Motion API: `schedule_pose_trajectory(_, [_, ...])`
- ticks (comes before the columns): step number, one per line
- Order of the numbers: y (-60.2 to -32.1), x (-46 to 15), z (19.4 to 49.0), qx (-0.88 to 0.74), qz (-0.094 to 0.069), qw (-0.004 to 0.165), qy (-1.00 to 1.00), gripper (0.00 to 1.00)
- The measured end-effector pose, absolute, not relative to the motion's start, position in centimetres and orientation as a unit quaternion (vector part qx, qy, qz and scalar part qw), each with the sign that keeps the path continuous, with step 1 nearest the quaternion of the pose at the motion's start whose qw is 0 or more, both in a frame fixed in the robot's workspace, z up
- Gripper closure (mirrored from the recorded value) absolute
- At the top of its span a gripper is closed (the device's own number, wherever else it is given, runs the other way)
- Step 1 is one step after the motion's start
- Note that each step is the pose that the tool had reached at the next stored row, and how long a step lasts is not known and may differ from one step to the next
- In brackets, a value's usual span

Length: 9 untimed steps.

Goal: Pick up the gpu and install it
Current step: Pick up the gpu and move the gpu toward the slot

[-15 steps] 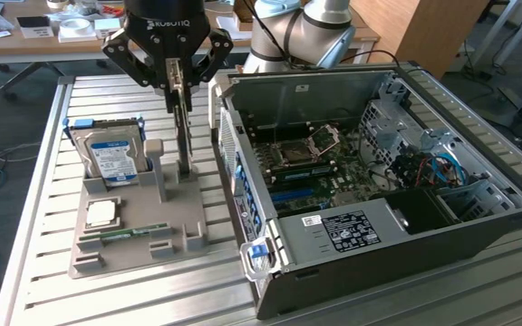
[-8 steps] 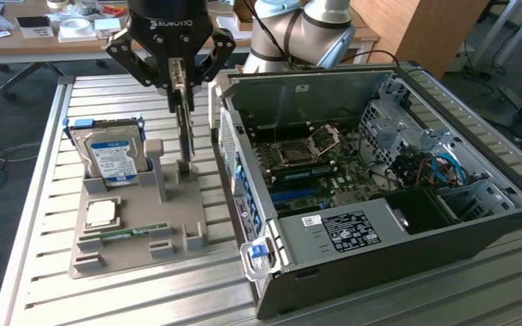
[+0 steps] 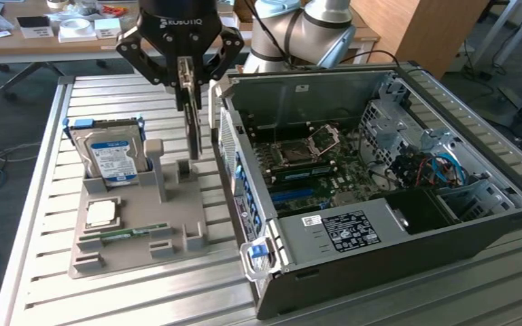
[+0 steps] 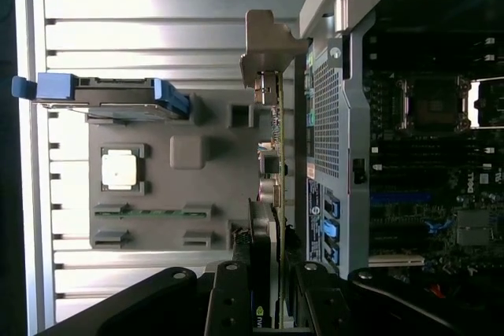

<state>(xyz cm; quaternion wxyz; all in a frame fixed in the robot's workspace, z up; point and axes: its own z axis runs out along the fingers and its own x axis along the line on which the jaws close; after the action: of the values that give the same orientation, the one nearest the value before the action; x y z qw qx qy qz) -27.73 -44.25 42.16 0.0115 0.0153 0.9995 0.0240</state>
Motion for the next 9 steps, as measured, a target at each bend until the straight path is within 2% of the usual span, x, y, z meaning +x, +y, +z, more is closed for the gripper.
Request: schedule_pose_trajectory(9, [-44.25, -26.82, 42.56, 0.015, 0.027, 0.011, 0.999, 0.73])
